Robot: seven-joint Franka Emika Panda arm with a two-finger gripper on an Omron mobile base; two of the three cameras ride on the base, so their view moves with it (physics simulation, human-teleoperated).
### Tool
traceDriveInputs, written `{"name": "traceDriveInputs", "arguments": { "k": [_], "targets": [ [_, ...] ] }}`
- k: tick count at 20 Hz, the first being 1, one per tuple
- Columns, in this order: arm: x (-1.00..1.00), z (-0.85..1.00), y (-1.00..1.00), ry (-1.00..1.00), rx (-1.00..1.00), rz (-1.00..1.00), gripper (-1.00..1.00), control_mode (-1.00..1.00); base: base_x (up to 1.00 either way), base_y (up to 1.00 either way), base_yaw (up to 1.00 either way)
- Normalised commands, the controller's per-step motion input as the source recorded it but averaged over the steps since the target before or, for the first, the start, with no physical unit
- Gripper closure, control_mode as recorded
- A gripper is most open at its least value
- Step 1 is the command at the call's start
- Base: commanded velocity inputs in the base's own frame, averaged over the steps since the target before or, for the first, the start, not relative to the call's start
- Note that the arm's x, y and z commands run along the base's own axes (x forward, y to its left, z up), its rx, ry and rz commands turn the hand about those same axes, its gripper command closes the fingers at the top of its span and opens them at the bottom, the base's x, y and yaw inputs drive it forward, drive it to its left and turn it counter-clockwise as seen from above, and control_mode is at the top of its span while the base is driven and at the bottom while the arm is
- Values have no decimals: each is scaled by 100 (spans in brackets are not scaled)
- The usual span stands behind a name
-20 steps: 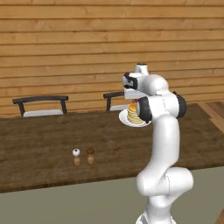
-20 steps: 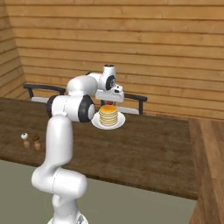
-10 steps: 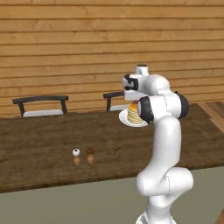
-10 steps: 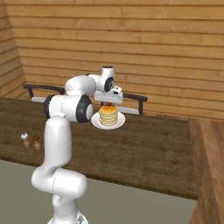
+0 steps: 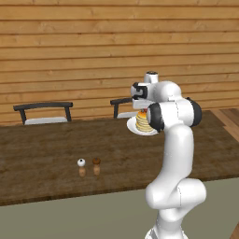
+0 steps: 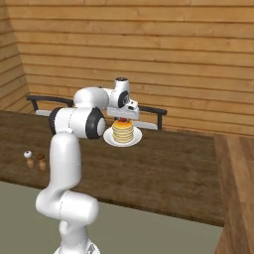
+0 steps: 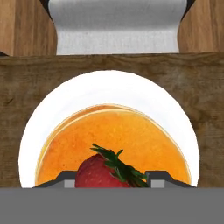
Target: Take the strawberry from the fridge and place it on top of the pancake, located on the dining counter.
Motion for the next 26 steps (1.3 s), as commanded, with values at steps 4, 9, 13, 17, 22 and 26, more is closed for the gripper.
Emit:
{"name": "traceDriveInputs", "arguments": {
  "k": [4, 9, 13, 17, 22, 26],
  "targets": [
    [0, -11, 0, -1, 0, 0, 100, -100, 0, 0, 0],
    [-19, -10, 4, -1, 0, 0, -100, -100, 0, 0, 0],
    [-42, -17, 0, 0, 0, 0, -100, -100, 0, 0, 0],
    [-11, -9, 0, 0, 0, 0, -100, -100, 0, 0, 0],
    [-2, -5, 0, 0, 0, 0, -100, -100, 0, 0, 0],
    [-22, 6, 0, -3, 1, 0, -100, -100, 0, 0, 0]
  ]
}}
